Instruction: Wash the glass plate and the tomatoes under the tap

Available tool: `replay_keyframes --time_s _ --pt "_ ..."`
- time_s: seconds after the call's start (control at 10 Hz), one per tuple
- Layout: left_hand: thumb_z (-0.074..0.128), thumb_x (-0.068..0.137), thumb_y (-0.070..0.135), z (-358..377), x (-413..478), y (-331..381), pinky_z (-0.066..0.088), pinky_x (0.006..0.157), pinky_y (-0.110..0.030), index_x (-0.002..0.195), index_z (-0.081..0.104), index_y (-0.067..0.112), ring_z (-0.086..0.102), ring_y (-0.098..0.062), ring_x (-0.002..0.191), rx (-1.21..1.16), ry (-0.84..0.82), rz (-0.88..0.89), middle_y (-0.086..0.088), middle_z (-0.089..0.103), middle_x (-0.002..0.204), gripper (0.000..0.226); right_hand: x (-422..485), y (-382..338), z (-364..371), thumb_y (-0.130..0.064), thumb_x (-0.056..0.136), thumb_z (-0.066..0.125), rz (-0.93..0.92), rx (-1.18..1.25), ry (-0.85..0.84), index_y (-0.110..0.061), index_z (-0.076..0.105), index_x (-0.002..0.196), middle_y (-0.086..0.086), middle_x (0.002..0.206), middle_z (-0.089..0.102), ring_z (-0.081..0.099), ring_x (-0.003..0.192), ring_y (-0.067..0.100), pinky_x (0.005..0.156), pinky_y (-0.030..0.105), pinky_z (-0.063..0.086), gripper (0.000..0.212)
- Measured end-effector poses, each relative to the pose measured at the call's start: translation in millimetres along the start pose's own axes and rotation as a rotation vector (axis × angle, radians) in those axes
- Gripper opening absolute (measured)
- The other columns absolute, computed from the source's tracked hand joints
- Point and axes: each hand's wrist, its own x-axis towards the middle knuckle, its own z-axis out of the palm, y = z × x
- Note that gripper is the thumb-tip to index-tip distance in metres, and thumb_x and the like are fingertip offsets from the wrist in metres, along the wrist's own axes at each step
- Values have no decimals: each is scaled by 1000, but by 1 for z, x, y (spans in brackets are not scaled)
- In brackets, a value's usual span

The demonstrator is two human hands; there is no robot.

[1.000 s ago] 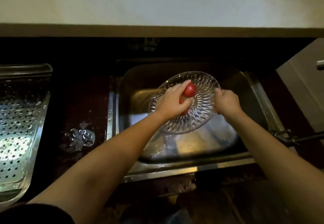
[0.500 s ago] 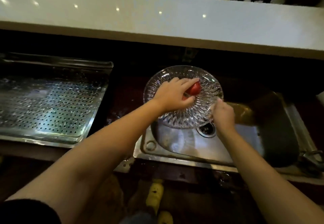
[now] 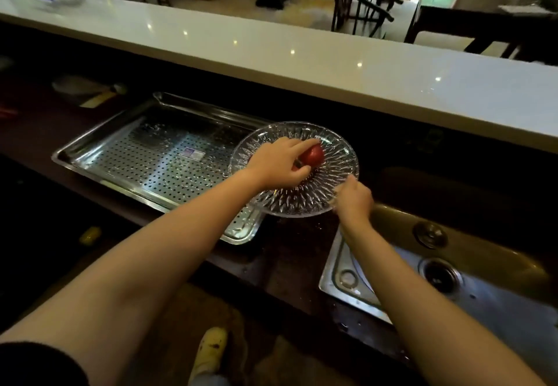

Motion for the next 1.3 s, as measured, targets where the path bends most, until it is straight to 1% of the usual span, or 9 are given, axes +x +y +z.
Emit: replay_keyframes --time_s 0.2,0.4,0.5,0.7,0.8,1.0,1.1,1.2,1.3 --pt "40 82 45 0 -14 -96 51 80 -35 142 26 34 54 -19 100 -35 -56 32 -3 60 117 62 -21 -6 99 -30 98 29 77 28 92 1 64 88 25 97 68 63 92 38 83 48 50 48" --pt "37 82 48 17 -10 -173 47 86 -34 143 24 33 53 -19 107 -63 -114 239 -2 58 124 65 -36 -4 180 -30 100 26 144 10 313 3 64 91 23 97 67 61 91 35 73 35 40 51" --pt "36 81 50 26 -14 -200 40 85 -30 143 25 33 53 -19 108 -79 -151 310 -3 58 124 65 -50 0 216 -29 100 26 212 41 380 0 62 89 26 98 65 61 92 37 79 42 46 47" --pt "34 81 52 57 -26 -233 42 92 -34 142 23 34 51 -18 108 -187 -302 346 -2 57 123 65 -67 12 252 -26 101 28 312 52 482 7 62 99 25 102 63 57 95 34 73 30 36 48" --pt "35 82 52 71 -29 -238 43 90 -35 141 22 36 52 -18 106 -198 -321 349 -1 58 122 62 -65 18 256 -30 101 28 345 51 482 6 63 94 25 100 65 60 93 36 77 33 44 51" --pt "34 84 56 86 -19 -243 31 104 -44 143 10 40 44 -18 122 -157 -377 291 3 47 135 66 -51 15 250 -23 99 35 390 -133 311 -1 65 93 10 69 62 53 41 9 32 17 35 37" --pt "34 87 59 87 -11 -245 23 108 -49 144 2 39 38 -21 127 -108 -455 277 0 41 141 69 -36 2 242 -14 96 44 506 -281 83 1 60 104 13 80 69 63 45 12 38 19 47 24" --pt "39 87 61 67 -3 -244 23 109 -54 144 -6 39 32 -28 133 -68 -632 302 -5 33 148 76 -22 -26 233 -12 95 43 545 -509 -157 8 53 115 23 96 69 71 79 33 74 41 59 30" --pt "54 84 54 38 18 -241 19 111 -60 144 -8 39 19 -35 140 -40 -849 278 -6 17 156 88 -12 -65 218 -16 98 40 547 -731 -225 5 36 134 24 121 58 64 101 34 88 39 54 42"
